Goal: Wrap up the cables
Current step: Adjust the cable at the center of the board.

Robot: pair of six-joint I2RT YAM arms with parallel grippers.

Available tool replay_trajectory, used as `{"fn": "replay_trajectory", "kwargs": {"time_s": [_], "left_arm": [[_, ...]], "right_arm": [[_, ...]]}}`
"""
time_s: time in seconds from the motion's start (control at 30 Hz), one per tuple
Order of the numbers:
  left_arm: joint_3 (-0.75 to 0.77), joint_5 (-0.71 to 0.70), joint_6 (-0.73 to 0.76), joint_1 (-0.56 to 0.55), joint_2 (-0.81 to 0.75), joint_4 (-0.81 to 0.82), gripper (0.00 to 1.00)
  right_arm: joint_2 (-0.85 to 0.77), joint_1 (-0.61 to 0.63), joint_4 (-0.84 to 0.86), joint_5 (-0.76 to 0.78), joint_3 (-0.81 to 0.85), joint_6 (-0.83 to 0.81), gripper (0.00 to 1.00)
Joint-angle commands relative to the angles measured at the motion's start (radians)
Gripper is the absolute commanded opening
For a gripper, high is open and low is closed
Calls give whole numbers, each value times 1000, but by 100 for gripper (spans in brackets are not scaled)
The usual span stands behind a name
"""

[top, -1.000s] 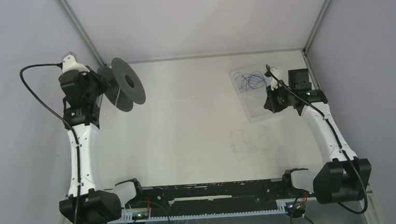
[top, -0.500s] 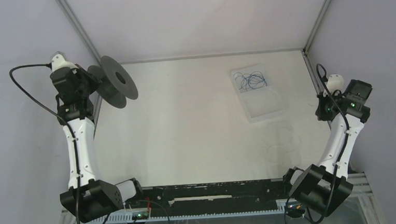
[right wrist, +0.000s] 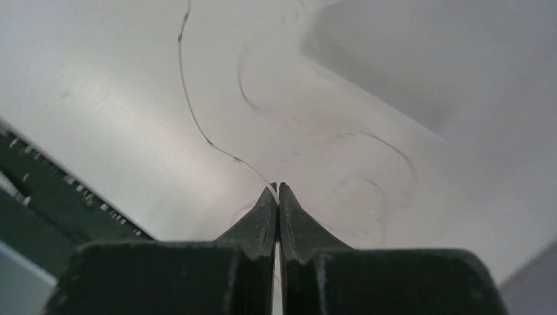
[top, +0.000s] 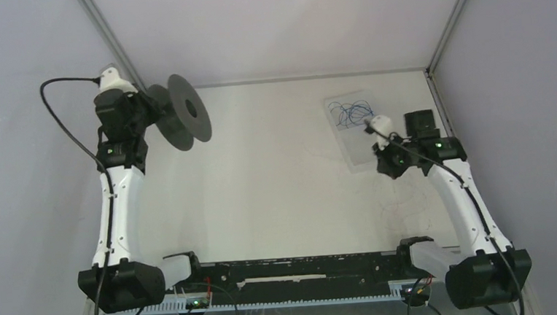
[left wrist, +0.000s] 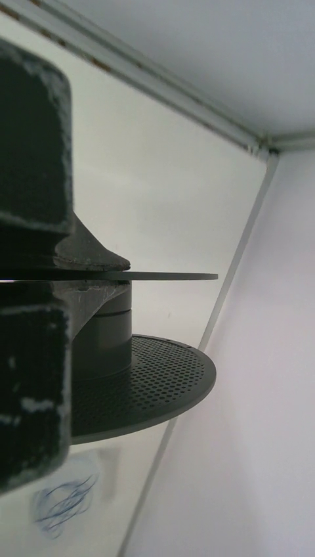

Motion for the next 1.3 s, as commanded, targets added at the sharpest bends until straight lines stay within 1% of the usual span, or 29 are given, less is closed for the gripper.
{"fn": "replay_trajectory", "kwargs": {"time_s": [0.0,0.07,0.13,0.27,0.33,0.37,0.4,0.47,0.57,0.67,0.8,0.9,0.97,1.03,1.17,1.27], "left_arm": [[4,-24,66,-147,-53,90,0],[-5,-35,86,-190,-48,84,0],[-21,-46,99,-216,-48,87,0],[-64,-61,126,-253,-54,112,0],[-77,-66,135,-267,-55,119,0],[-80,-66,137,-270,-55,119,0],[-83,-63,141,-272,-55,121,0],[-97,-56,152,-281,-63,132,0],[-130,-14,156,-287,-73,159,0],[-146,6,157,-288,-73,160,0],[-153,-3,169,-287,-72,138,0],[-184,-3,147,-291,-74,142,0],[-211,-2,136,-291,-83,157,0],[-232,-2,133,-291,-92,170,0],[-253,-19,140,-291,-109,184,0],[-267,-23,141,-291,-120,201,0]], "right_arm": [[20,215,-127,16,-11,-85,13],[51,268,-153,65,-10,-97,23],[69,290,-178,81,-4,-109,29],[75,294,-194,88,2,-135,37],[83,295,-198,100,5,-144,48],[91,297,-203,96,13,-147,54],[100,297,-201,84,24,-144,58],[120,306,-154,30,49,-113,62],[169,352,41,-82,40,20,62],[252,424,274,-154,31,134,63],[434,542,534,-168,68,269,63],[583,608,661,-179,118,390,63],[659,644,715,-169,144,436,63],[715,682,749,-114,159,450,63],[767,741,777,-12,177,455,61],[793,766,775,64,189,454,58]]}}
